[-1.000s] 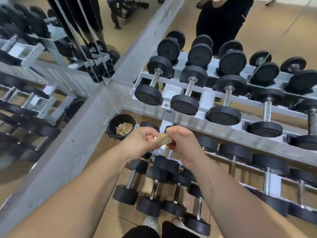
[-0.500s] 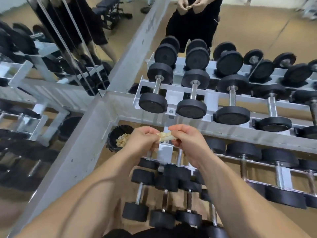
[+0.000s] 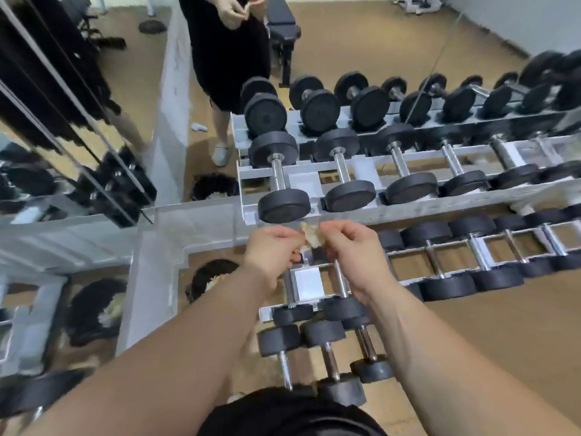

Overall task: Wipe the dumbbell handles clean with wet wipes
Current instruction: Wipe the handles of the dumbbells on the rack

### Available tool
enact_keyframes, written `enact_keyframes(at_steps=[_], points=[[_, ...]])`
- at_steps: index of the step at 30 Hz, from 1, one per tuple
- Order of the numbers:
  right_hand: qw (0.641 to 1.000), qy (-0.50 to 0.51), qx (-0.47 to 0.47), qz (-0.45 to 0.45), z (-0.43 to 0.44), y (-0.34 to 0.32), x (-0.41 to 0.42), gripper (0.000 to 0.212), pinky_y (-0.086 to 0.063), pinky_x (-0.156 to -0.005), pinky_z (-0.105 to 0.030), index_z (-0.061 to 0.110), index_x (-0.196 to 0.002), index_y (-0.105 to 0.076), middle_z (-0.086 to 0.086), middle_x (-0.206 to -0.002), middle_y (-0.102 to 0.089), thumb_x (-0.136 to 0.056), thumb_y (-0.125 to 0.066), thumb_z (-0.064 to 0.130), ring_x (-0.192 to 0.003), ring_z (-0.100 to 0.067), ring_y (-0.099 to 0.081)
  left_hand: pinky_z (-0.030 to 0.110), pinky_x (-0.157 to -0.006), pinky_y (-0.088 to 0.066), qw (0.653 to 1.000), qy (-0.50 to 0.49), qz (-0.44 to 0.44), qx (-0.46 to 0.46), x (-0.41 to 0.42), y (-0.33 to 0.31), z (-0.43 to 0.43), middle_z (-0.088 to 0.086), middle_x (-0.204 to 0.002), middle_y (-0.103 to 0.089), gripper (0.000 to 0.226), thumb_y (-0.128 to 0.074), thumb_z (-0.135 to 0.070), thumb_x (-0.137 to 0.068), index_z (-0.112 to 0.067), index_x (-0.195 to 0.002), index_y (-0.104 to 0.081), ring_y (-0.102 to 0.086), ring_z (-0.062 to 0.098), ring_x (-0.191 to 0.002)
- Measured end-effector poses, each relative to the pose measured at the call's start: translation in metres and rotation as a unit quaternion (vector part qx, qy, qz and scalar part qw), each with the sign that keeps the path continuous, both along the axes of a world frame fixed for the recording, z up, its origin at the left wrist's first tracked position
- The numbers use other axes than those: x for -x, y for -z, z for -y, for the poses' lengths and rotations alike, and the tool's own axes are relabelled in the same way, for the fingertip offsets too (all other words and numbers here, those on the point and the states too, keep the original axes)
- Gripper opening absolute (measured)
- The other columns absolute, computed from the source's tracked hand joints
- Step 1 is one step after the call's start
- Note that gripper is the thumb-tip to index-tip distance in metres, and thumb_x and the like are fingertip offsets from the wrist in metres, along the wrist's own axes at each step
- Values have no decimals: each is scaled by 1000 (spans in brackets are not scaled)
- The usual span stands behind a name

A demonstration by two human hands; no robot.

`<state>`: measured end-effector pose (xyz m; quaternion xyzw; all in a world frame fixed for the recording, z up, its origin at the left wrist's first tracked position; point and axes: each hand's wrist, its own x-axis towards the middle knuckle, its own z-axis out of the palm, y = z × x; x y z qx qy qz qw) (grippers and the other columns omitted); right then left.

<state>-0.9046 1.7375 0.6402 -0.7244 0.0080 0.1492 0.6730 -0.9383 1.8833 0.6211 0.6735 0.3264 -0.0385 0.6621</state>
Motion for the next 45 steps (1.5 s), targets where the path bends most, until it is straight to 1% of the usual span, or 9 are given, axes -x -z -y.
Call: enact_keyframes(at_steps=[8, 15, 18, 24, 27, 30, 34, 38, 45], points=[[996, -87, 3, -6, 9, 13, -17, 7, -56, -83, -36, 17, -92, -77, -7, -84, -73, -87, -74, 13, -79, -14, -65, 29, -60, -51, 990, -58, 6, 126, -17, -14, 9, 17, -83, -74, 18, -65, -12, -94, 2, -104, -72, -67, 22, -65], [989, -116, 80, 39, -14, 39, -70, 18, -57, -83, -43, 31, -87, -77, -2, -86, -74, -96, -64, 22, -80, -20, -68, 26, -67, -49, 993, 73, 7, 91, -64, 9, -28, 10, -95, -78, 21, -70, -13, -90, -11, -109, -77, -72, 19, -85], [985, -70, 135, 78, -41, 47, -105, 14, -53, -78, -26, 34, -90, -74, 6, -87, -72, -87, -76, 21, -80, -6, -64, 29, -68, -41, 987, 126, 14, 93, -107, 16, -56, 1, -90, -78, 18, -73, -17, -89, -19, -105, -80, -71, 18, -82], [940, -4, 276, 202, -100, 57, -161, 12, -39, -73, -5, 19, -87, -69, 6, -91, -59, -82, -77, 12, -80, -3, -56, 35, -79, -48, 981, 148, -38, 117, -183, 25, -107, 22, -108, -74, 18, -62, 2, -93, -9, -101, -74, -67, 28, -95], [916, -24, 324, 237, -117, 71, -189, 7, -39, -71, -11, 14, -85, -67, 2, -83, -64, -84, -70, 8, -75, -7, -52, 30, -74, -47, 988, 113, -43, 99, -201, 35, -128, 14, -101, -76, 20, -58, -4, -95, -9, -97, -77, -66, 22, -91], [913, -41, 338, 224, -129, 87, -215, 8, -43, -69, -26, 19, -89, -66, 7, -77, -61, -86, -70, 12, -72, -11, -53, 32, -68, -44, 995, 33, -54, -79, -206, 72, -146, 0, -85, -70, 19, -56, -25, -91, -23, -79, -71, -64, 24, -85], [891, -144, 367, 226, -144, 114, -250, 15, -42, -70, -25, 23, -100, -73, 11, -77, -53, -86, -72, 16, -69, -9, -50, 38, -81, -47, 976, -35, -120, -180, -201, 123, -139, 5, -102, -69, 17, -56, -34, -96, -21, -93, -65, -61, 30, -97], [861, -244, 368, 254, -161, 129, -281, 19, -44, -73, -26, 22, -106, -78, 0, -81, -57, -91, -69, 17, -73, -16, -57, 38, -92, -41, 968, -66, -169, -171, -208, 153, -113, 7, -115, -62, 29, -53, -43, -98, -18, -110, -63, -53, 31, -113], [792, -326, 367, 362, -180, 153, -327, 27, -56, -71, -39, 13, -111, -76, -9, -84, -63, -87, -64, 6, -77, -31, -63, 44, -90, -43, 978, -101, -80, -164, -204, 176, -106, -5, -95, -54, 10, -50, -29, -97, -23, -91, -56, -49, 26, -100]])
